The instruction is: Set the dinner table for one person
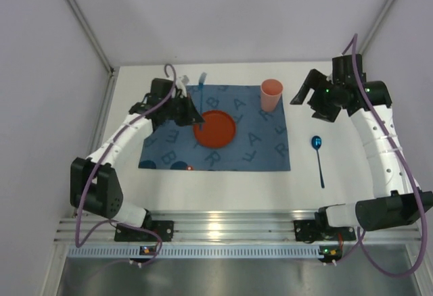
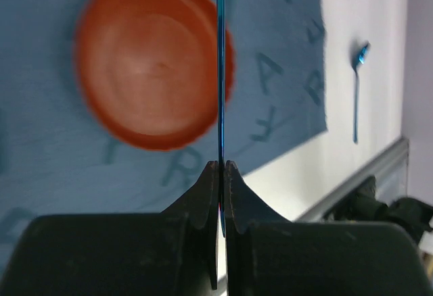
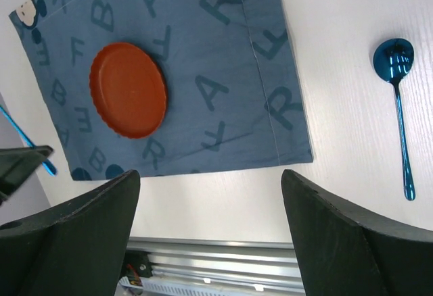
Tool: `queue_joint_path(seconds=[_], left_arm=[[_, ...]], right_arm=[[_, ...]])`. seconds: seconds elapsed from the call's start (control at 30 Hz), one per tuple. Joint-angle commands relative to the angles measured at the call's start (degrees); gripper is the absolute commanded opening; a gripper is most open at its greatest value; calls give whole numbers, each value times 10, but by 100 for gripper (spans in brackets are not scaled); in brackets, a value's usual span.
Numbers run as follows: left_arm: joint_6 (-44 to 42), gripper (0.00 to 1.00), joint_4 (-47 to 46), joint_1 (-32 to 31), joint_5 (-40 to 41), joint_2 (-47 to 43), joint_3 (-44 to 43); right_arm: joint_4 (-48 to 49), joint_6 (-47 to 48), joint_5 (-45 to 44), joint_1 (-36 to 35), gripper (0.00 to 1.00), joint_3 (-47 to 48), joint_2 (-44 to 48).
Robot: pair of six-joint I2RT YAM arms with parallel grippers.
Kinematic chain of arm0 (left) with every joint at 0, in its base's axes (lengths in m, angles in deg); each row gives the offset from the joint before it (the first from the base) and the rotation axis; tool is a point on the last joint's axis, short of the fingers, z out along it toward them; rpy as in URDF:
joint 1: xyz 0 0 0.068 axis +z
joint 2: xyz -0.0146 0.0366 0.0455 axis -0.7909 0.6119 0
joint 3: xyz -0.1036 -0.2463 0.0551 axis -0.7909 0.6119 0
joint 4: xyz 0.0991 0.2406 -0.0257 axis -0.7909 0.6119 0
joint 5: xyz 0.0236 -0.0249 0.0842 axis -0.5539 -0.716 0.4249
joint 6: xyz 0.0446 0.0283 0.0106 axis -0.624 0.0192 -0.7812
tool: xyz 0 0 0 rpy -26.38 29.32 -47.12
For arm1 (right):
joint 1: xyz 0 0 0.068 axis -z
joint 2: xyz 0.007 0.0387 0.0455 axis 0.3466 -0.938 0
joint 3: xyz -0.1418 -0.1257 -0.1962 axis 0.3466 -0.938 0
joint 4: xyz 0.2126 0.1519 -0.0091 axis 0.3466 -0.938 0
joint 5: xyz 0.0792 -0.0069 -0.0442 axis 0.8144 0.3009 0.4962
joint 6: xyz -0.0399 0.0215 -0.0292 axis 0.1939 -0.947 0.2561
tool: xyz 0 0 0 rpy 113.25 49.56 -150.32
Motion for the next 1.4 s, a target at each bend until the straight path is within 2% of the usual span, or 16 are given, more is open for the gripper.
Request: queue_joint_path(seconds=[0.0,0.1,0.13,0.2,0.33,0.43,0.67,0.73,0.77,0.83,0.87,1.03,1.1,1.23,1.37], left_arm=[[-99,0,52,105,-21,-27,15],[-143,0,54,181,-51,3,30],[-145,0,53,189,-55,12,29],[-146,0,37,194,-72,47,22],[-172,0,66,203,-71,116,-9],[-179,0,69,232,-82,148,-16],[-189,0,81,252,-33,168,-6],[-191,4,87,252,-22,174,-10],[-191,14,90,252,-17,181,-16],[-190,24,95,252,-15,187,-19],[-189,33,95,252,-14,187,-18],[-184,49,98,252,33,178,-15],[-174,53,110,252,61,169,-21],[-123,50,148,252,166,153,-50],[-92,48,160,249,168,101,-38]], right_arm=[[-5,24,8,2,86,-4,22],[-5,26,14,4,86,-27,32],[-4,27,17,5,85,-32,33],[-4,32,21,5,85,-42,37],[-5,44,24,6,85,-52,41],[-6,47,22,8,85,-64,47],[-4,62,2,27,86,-107,71],[-4,68,-6,36,86,-127,75],[-2,69,-19,39,86,-135,78],[7,68,-28,47,87,-161,79],[11,66,-29,52,87,-170,81],[38,55,-38,76,87,-233,82],[39,55,-55,82,87,-252,78],[54,63,-108,116,88,-292,71],[81,66,-125,130,86,-352,50]])
